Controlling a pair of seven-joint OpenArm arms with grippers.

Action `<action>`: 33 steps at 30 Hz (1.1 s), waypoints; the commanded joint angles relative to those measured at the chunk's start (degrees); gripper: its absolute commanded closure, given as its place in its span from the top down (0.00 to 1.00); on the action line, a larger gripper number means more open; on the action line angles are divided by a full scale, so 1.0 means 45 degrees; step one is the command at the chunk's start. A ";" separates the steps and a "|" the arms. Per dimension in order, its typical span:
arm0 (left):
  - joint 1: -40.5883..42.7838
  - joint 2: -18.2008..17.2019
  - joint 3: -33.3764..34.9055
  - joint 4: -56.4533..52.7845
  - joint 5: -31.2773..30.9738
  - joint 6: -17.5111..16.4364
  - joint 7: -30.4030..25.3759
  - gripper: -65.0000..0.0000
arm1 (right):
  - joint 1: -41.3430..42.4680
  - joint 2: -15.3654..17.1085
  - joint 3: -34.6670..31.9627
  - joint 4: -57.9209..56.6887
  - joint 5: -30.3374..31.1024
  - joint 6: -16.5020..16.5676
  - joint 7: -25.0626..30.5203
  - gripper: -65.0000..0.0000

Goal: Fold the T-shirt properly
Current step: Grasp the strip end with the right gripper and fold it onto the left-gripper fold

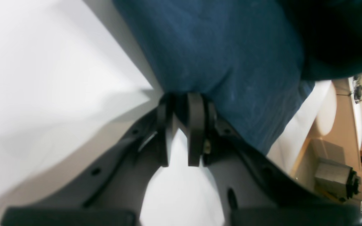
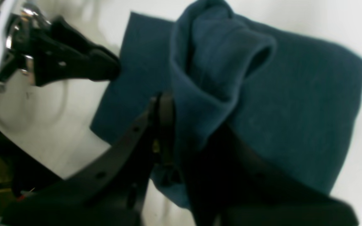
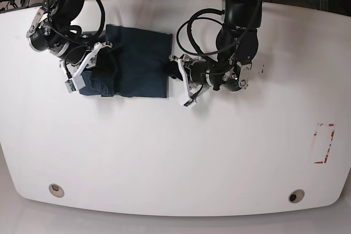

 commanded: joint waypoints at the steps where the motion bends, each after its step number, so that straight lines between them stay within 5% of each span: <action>1: -0.0129 0.0035 0.0100 0.0086 0.0507 0.0078 0.0193 0.10 | 0.0415 0.0174 0.0020 -0.0237 0.0288 0.0022 0.0422 0.04; 16: -0.0109 0.0035 0.0159 0.0047 0.0527 0.0078 0.0134 0.10 | 0.0552 -0.0334 -0.0058 0.0642 0.1558 0.0022 -0.0057 0.07; 33: -0.0089 0.0035 0.0159 0.0086 0.0507 0.0078 -0.0159 0.10 | 0.0962 -0.0685 -0.2969 -0.1722 0.1480 0.0022 0.1145 0.08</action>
